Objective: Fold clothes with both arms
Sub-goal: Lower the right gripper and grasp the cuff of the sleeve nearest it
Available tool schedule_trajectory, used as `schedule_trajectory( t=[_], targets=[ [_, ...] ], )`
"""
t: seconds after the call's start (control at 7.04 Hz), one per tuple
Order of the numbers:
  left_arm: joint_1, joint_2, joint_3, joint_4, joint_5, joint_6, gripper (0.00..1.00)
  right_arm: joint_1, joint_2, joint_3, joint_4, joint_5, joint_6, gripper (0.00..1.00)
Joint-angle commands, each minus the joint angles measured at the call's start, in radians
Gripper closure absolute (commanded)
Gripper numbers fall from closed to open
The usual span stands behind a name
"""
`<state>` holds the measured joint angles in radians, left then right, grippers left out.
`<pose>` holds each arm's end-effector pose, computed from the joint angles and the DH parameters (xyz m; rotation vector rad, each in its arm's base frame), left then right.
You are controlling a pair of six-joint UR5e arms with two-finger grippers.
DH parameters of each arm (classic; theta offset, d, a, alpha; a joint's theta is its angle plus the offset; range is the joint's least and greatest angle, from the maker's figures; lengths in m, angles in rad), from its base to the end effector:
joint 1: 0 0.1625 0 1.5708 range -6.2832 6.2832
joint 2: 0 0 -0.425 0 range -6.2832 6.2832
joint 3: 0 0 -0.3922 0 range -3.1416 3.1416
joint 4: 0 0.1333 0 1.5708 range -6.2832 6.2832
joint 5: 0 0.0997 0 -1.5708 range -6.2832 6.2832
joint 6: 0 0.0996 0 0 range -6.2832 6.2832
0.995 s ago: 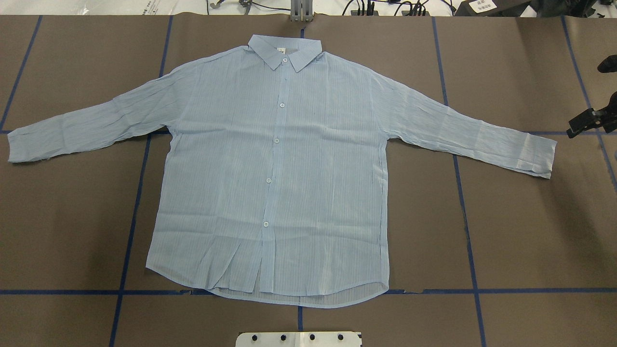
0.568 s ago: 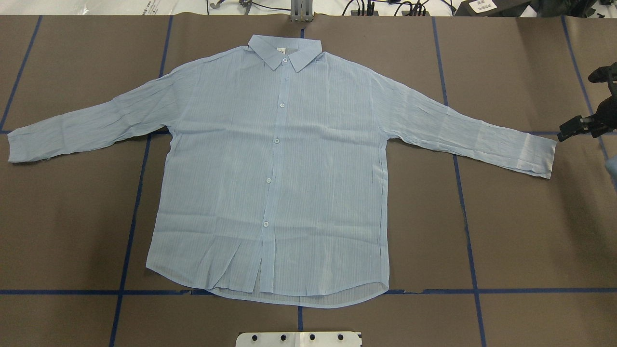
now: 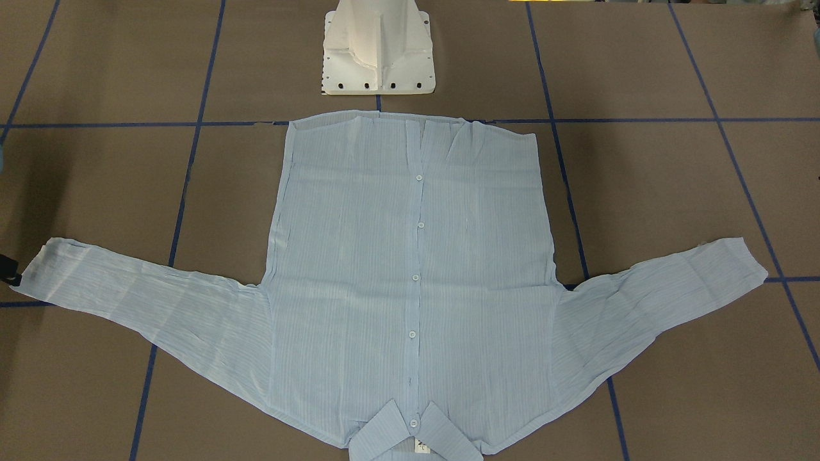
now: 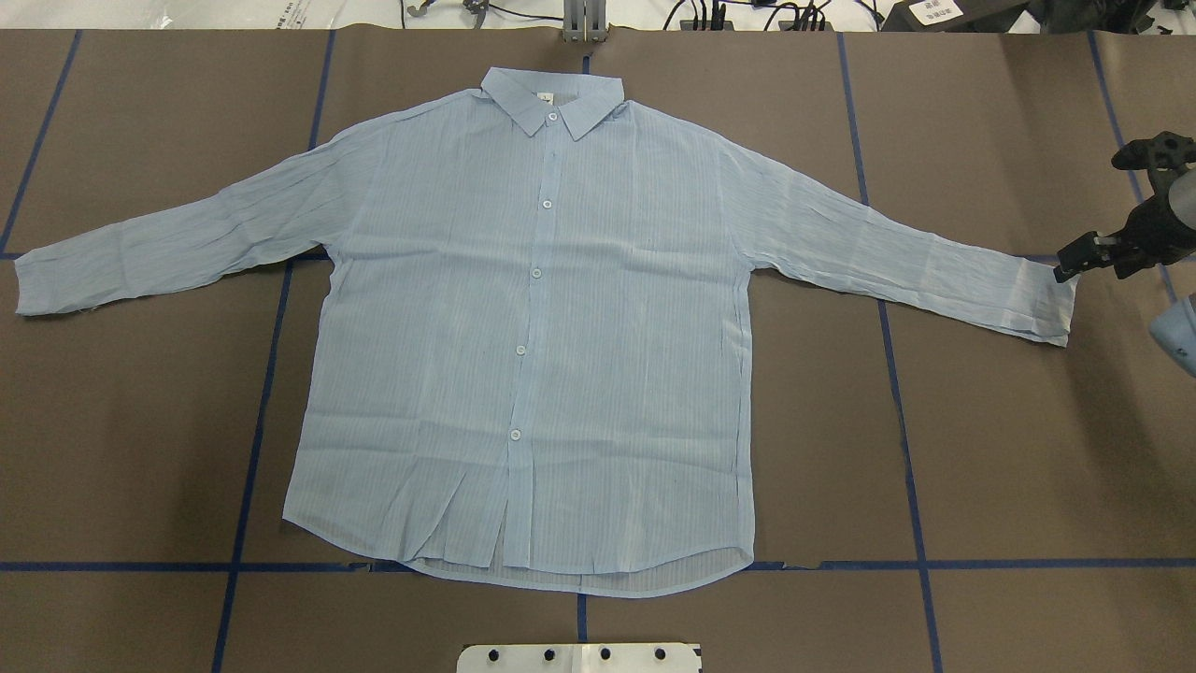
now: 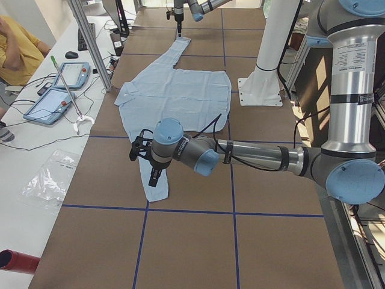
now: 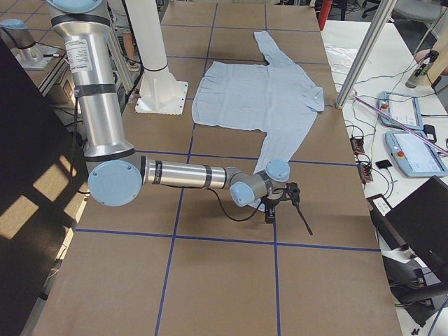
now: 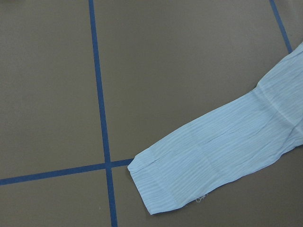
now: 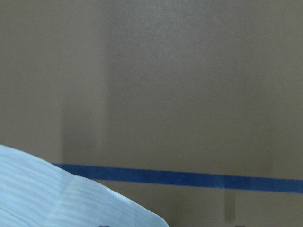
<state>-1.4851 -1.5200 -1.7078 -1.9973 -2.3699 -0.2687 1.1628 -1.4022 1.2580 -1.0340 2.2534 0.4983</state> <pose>-0.0197 -0.4936 0.5648 0.3390 0.8528 0.0348 -0.1659 -0.5614 0.6711 0.0441 -0.7703 -0.0482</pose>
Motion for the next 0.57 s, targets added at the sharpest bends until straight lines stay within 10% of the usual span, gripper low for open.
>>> schedule_trajectory(
  t=[0.0, 0.43],
  targets=[
    [-0.001, 0.001, -0.001, 0.000, -0.018, 0.000, 0.00, -0.009, 0.011, -0.011, 0.000, 0.000, 0.000, 0.22],
    [-0.001, 0.004, 0.000, -0.012, -0.038, 0.003, 0.00, -0.009, 0.012, -0.009, 0.000, 0.027, 0.003, 0.84]
  ],
)
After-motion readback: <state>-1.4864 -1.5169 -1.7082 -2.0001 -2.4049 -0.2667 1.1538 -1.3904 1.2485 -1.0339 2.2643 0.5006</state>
